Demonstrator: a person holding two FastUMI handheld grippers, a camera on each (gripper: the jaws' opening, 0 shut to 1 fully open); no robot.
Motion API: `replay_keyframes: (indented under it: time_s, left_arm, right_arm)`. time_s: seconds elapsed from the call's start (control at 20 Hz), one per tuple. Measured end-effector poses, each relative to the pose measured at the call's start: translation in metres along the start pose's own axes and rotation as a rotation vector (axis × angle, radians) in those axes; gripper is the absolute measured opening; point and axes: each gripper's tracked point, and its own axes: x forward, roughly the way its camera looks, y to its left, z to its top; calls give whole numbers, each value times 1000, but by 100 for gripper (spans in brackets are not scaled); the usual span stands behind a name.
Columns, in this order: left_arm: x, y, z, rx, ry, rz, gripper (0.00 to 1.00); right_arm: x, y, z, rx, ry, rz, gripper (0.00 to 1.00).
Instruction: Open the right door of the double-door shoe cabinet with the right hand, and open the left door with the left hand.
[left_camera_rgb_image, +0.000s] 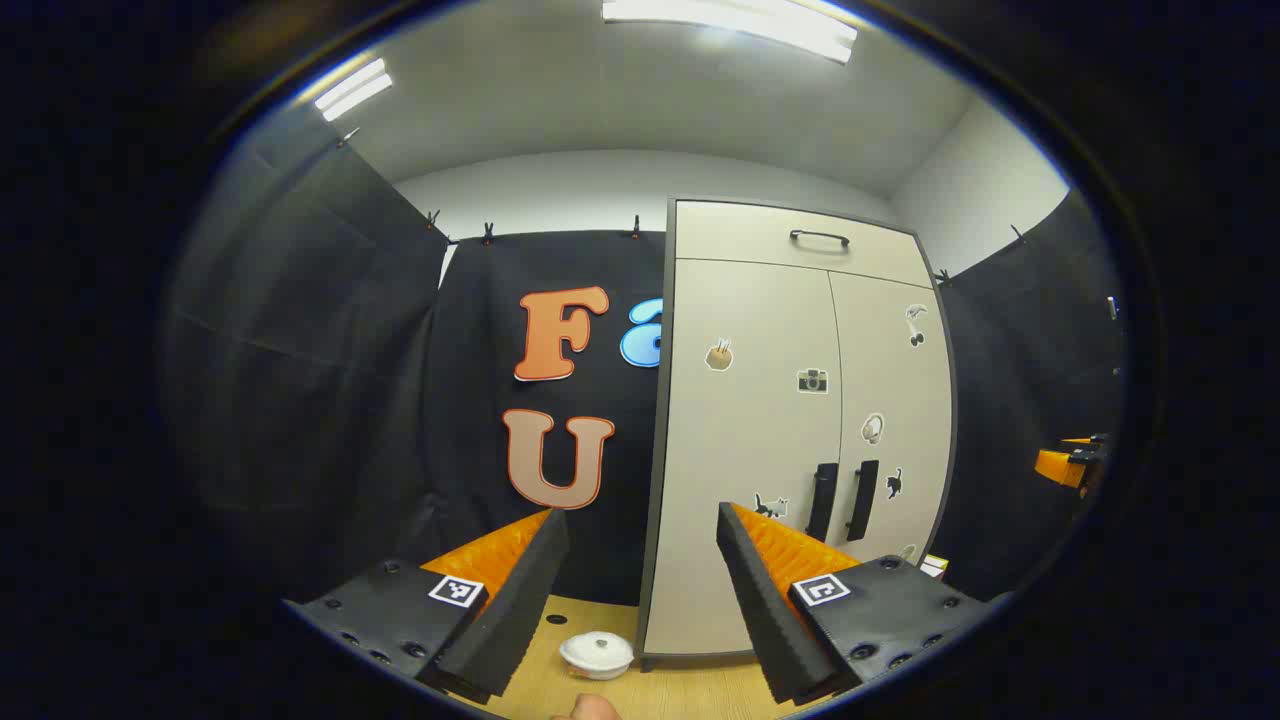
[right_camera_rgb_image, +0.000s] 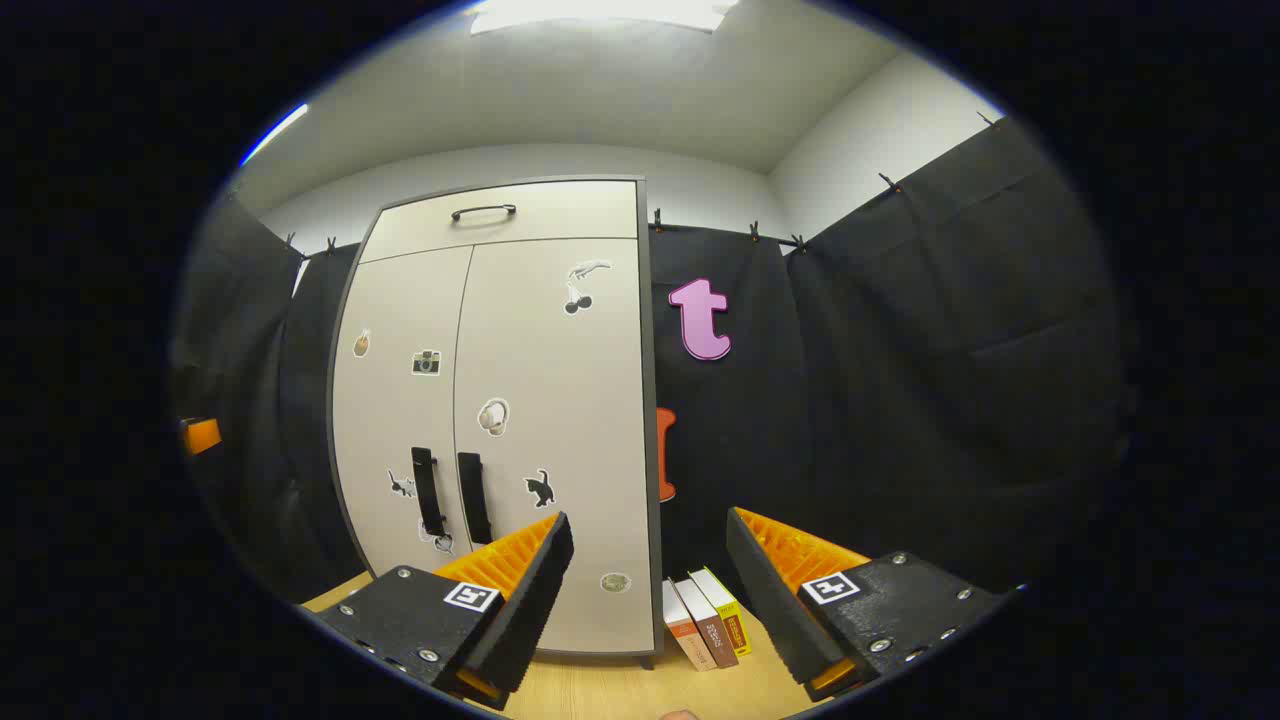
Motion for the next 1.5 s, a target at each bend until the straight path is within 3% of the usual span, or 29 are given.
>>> replay_keyframes:
  time_s: [1.15,1.5]
  left_arm:
    - [-2,-3,3,4,-6,-12,95]
    - [-7,-2,3,10,-10,-16,96]
  right_arm:
    - [-5,-3,-5,5,16,-3,94]
    - [4,26,-12,11,27,29,94]
